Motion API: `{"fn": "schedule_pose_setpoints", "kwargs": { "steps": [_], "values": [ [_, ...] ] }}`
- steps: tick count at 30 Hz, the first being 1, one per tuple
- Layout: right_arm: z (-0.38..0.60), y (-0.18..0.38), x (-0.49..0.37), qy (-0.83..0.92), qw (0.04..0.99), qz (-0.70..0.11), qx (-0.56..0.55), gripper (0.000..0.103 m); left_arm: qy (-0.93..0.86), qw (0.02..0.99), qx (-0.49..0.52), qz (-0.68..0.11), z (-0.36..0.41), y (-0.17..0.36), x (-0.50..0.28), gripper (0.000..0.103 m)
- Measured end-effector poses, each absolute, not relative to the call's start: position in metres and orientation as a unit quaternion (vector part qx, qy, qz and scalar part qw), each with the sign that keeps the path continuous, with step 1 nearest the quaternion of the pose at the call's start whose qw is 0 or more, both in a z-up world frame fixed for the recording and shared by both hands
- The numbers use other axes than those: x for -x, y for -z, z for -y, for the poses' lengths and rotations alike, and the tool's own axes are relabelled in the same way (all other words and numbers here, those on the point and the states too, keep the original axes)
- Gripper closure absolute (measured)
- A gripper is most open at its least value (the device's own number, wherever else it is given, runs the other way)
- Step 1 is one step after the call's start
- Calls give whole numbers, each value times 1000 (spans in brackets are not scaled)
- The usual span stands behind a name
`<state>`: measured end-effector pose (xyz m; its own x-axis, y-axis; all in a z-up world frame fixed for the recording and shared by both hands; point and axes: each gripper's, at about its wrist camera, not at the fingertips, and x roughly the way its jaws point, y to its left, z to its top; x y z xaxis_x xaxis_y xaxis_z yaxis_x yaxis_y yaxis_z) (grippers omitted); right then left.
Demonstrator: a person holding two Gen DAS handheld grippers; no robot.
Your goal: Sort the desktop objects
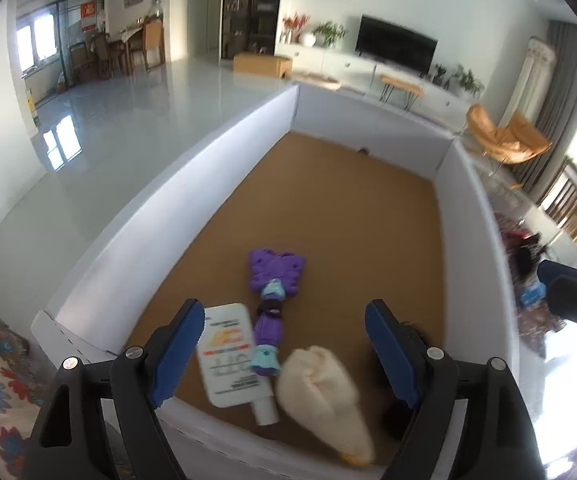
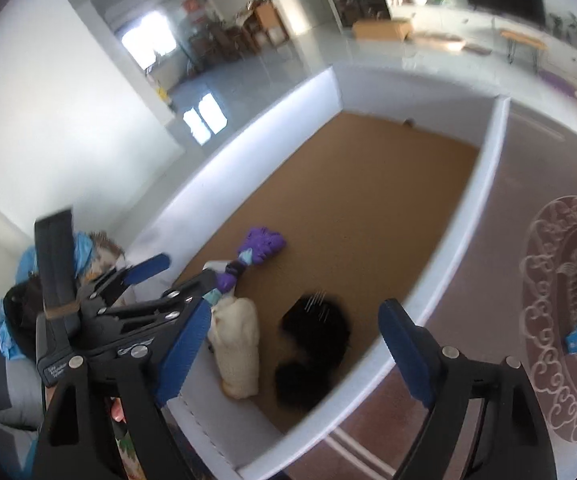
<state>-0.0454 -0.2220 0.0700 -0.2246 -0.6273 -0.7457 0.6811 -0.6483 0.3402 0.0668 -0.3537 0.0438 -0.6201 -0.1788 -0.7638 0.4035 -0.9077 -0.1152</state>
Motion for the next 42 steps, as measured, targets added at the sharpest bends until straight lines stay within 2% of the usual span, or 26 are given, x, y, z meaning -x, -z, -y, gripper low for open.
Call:
{"fn": "schedule_pose_setpoints", "kwargs": {
  "steps": [5, 9, 11, 12, 13, 17, 21, 25, 28, 32, 36, 42],
  "values": [
    [144, -83, 32, 845, 384, -42, -370, 2, 918, 86, -362, -133, 299, -73, -75, 21],
    [63, -67, 28, 885, 309, -69, -342, 1, 936, -9, -338, -98, 223, -103, -87, 20],
    [19, -47, 28, 897, 260, -89, -346, 1, 938, -59, -335, -75, 177, -110, -85, 14],
    [-1, -37, 29, 900, 238, -98, -352, 1, 935, -84, -337, -66, 154, -108, -85, 6],
    [-23, -25, 31, 901, 217, -107, -361, 1, 930, -105, -346, -60, 133, -103, -84, 3],
    [-107, 15, 29, 898, 148, -110, -399, 2, 903, -153, -400, -39, 60, -56, -72, 1],
    [-159, 40, 43, 888, 114, -68, -440, 1, 884, -134, -446, -22, 20, 6, -29, 1],
    [-178, 52, 53, 879, 101, -21, -465, 1, 880, -108, -463, -26, 21, 34, 12, 1],
    [-178, 58, 61, 881, 101, -16, -463, 1, 882, -97, -462, -13, 20, 48, 37, 1],
    [-160, 61, 73, 879, 95, -59, -464, 0, 887, -76, -455, 2, 20, 56, 73, 1],
    [-153, 66, 84, 877, 106, -62, -465, 0, 884, -64, -462, 33, 13, 54, 88, 0],
    [-152, 66, 86, 877, 106, -61, -465, 0, 884, -66, -461, 32, 14, 51, 88, 0]
  ]
}}
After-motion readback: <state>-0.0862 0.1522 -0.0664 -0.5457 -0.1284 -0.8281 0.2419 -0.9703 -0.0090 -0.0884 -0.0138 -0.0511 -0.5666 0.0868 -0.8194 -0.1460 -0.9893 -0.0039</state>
